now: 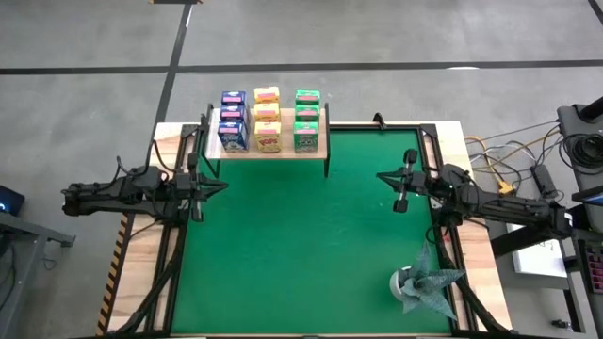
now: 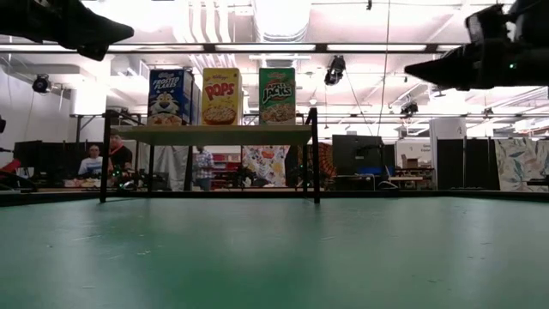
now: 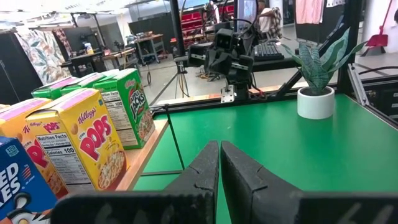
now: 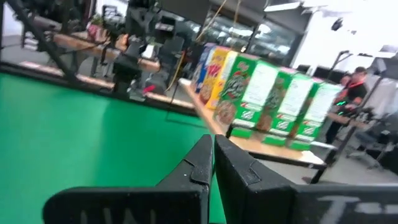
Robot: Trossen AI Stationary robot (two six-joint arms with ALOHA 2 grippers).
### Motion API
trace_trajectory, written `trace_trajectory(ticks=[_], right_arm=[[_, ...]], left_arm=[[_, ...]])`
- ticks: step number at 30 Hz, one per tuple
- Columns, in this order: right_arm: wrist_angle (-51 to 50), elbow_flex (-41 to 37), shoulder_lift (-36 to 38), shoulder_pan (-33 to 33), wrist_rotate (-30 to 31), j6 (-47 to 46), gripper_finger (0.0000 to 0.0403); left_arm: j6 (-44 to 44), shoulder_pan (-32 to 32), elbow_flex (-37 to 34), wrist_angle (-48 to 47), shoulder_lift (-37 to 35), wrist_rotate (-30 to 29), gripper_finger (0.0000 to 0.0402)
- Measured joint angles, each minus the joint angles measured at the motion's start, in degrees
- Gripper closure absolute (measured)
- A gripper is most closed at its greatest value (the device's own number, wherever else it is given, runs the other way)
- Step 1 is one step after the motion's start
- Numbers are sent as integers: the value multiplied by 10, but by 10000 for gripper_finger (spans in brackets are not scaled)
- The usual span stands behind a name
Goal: Stack cereal on shelf
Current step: Return to Home Position
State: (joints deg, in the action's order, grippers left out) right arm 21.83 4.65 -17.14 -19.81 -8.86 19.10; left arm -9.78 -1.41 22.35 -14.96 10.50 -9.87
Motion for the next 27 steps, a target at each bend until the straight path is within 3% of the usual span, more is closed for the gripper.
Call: trace_trajectory(ticks=[6, 15, 27], right_arm=[[33, -37, 75, 0, 6, -1, 394], [-27, -39, 166, 0, 15, -20, 394], [-83, -40, 171, 1, 13, -61, 394]], left_arm=[[0, 0, 0, 0, 0, 0, 402], [4, 0, -17, 14, -1, 50, 402], [4, 0, -30, 25, -2, 50, 402]])
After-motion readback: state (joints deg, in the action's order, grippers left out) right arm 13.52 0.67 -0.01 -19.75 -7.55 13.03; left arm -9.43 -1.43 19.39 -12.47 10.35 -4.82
